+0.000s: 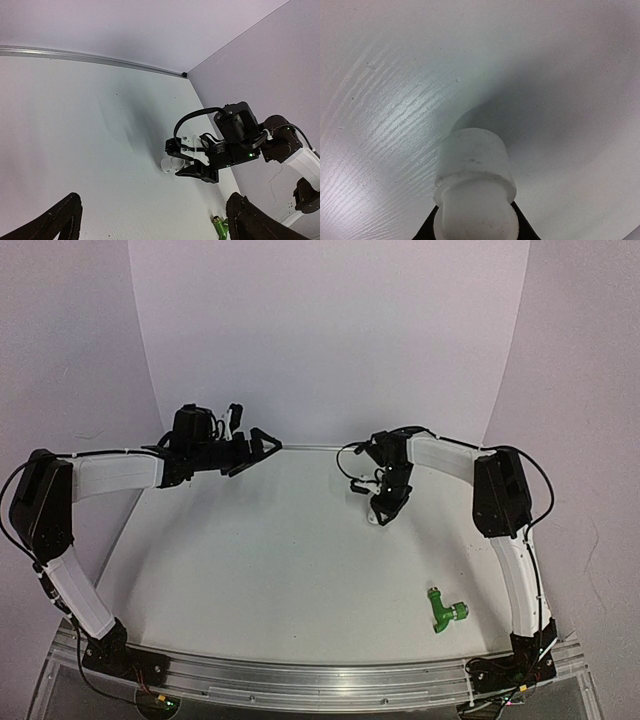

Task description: Install the water faucets

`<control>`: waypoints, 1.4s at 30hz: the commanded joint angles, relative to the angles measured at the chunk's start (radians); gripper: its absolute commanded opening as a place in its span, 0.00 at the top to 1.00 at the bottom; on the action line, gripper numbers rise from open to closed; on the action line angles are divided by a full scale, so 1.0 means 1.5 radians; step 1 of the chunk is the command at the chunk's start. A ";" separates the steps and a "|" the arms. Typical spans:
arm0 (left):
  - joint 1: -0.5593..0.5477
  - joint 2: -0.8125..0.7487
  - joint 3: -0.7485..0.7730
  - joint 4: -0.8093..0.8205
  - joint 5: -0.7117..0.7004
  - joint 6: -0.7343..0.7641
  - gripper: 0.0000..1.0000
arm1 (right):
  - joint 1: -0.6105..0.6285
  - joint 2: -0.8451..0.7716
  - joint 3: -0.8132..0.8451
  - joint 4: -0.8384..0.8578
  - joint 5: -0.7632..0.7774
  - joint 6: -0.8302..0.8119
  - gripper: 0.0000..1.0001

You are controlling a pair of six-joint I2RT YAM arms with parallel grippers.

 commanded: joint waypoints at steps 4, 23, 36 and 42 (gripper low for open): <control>-0.002 0.010 0.049 -0.020 -0.014 0.016 0.00 | 0.001 0.024 0.028 -0.009 0.023 0.001 0.73; -0.002 0.011 0.051 -0.025 -0.005 0.021 0.00 | 0.006 -0.158 -0.008 -0.034 -0.070 -0.004 0.15; -0.001 -0.028 0.026 -0.016 -0.034 0.039 0.00 | 0.004 -0.526 -0.544 -0.022 -0.049 -0.239 0.17; -0.002 -0.020 0.031 -0.019 -0.036 0.037 0.00 | 0.004 -0.575 -0.668 -0.024 -0.013 -0.271 0.23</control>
